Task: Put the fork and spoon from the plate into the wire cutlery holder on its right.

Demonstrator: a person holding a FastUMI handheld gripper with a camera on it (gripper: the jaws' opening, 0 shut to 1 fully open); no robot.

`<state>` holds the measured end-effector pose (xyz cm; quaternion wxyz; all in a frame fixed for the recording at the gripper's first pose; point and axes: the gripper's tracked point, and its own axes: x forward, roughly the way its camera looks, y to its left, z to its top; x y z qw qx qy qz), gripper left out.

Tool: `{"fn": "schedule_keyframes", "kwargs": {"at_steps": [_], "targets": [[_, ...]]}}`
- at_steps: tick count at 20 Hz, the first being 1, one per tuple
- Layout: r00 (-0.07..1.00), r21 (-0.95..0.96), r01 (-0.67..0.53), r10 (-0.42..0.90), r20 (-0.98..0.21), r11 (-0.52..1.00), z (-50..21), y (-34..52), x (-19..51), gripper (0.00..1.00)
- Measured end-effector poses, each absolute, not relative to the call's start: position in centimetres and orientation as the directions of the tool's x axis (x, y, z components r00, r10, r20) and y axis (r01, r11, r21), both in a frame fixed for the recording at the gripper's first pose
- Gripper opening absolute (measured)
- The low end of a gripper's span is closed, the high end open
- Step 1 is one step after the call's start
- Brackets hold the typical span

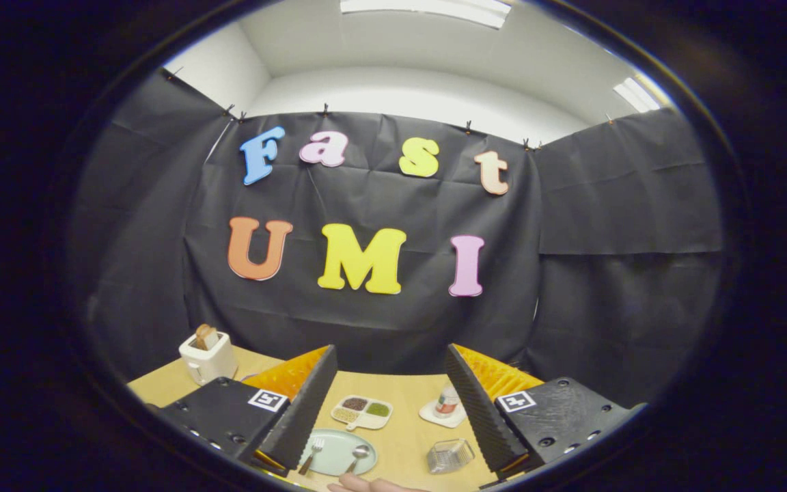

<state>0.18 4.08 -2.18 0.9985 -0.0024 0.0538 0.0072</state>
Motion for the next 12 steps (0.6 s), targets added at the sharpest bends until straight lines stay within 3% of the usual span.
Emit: {"fn": "schedule_keyframes", "kwargs": {"at_steps": [12], "targets": [[0.969, 0.035, -0.121, 0.126, -0.210, 0.992, -6.2, 5.2, 3.3, 0.95]]}}
